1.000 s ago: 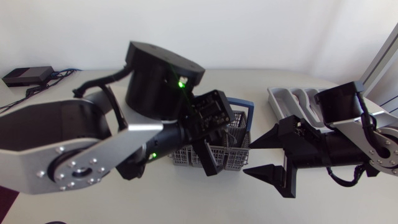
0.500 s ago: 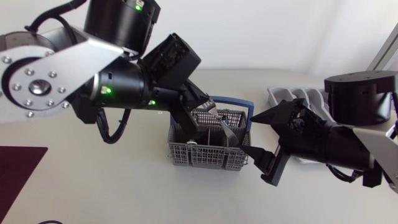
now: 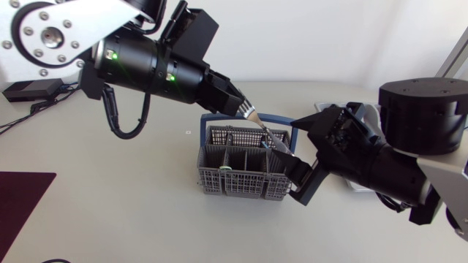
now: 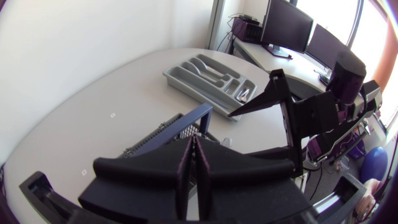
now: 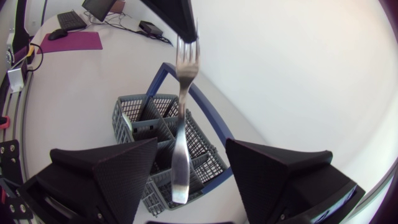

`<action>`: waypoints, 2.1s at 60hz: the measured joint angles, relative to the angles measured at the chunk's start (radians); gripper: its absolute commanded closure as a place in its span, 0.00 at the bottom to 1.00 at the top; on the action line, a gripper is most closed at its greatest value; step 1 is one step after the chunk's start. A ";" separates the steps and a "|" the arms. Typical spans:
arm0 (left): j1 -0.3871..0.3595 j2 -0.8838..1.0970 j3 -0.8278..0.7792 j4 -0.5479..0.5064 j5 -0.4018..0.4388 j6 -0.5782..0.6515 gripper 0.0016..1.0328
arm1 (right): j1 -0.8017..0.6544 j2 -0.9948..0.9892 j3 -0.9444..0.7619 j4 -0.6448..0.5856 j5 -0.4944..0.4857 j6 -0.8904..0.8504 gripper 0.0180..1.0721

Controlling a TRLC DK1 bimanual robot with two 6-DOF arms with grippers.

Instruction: Sort the cutlery from the basket into the organizer compartments.

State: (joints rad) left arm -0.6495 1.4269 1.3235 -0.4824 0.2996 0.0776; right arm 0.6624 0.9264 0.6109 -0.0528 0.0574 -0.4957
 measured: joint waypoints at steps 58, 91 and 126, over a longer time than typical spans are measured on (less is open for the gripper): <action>0.058 0.124 0.073 -0.052 0.140 -0.157 0.97 | 0.063 0.203 0.090 0.103 0.078 0.002 0.95; 0.065 0.124 0.093 -0.063 0.193 -0.174 0.40 | 0.061 0.207 0.090 0.103 0.081 0.002 0.95; 0.107 0.116 0.144 -0.059 0.246 -0.183 0.31 | 0.061 0.185 0.056 0.082 0.074 0.002 0.95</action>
State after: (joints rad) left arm -0.5423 1.5429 1.4673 -0.5415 0.5457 -0.1055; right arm 0.7238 1.1118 0.6674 0.0296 0.1314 -0.4934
